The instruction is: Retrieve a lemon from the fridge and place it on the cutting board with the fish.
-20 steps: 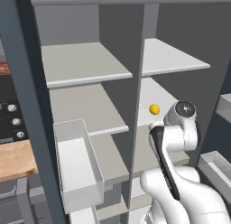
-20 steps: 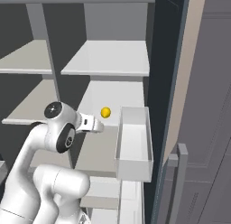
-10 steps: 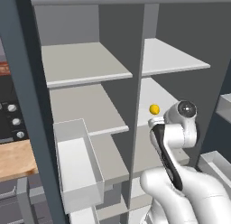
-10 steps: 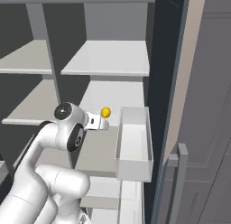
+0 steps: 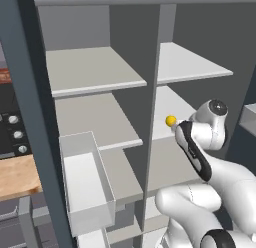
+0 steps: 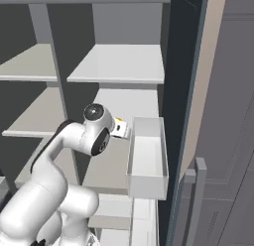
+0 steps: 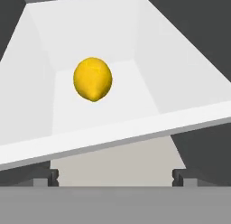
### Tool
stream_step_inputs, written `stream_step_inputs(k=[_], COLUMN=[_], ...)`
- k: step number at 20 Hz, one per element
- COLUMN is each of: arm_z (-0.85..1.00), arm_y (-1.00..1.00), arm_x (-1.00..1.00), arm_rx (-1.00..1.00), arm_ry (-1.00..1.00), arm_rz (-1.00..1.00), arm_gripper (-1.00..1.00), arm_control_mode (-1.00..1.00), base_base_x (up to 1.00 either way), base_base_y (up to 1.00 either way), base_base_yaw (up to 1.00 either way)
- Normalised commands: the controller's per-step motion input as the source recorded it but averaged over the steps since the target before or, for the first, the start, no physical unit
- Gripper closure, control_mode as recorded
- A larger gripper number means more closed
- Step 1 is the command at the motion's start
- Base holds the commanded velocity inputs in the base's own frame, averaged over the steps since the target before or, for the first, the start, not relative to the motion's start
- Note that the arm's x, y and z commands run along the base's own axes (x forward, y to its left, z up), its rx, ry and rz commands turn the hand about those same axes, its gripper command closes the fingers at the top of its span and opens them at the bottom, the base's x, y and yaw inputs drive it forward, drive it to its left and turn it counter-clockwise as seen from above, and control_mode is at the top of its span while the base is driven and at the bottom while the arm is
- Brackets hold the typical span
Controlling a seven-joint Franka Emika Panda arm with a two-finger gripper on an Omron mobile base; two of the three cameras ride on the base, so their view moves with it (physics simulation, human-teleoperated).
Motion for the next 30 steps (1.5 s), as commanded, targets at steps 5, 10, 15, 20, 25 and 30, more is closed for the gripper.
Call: stream_step_inputs(k=[5,10,15,20,25,30], arm_z=[0.07,0.0,0.0,0.03,-0.03,-0.04], arm_y=[0.09,0.04,0.0,0.0,0.0,0.0], arm_x=[0.19,0.28,0.39,0.45,0.29,0.34], arm_rx=[0.0,0.0,0.0,0.0,0.0,0.0], arm_ry=[0.0,-0.01,0.0,0.01,0.0,0.0], arm_rz=[0.0,0.0,0.0,0.0,0.0,0.0], arm_gripper=[-1.0,-1.0,-1.0,-1.0,-1.0,-1.0], arm_control_mode=[-1.0,-1.0,-1.0,-1.0,-1.0,-1.0], base_base_x=[0.0,0.0,0.0,0.0,0.0,0.0], base_base_y=[0.0,0.0,0.0,0.0,0.0,0.0], base_base_yaw=[0.0,0.0,0.0,0.0,0.0,0.0])
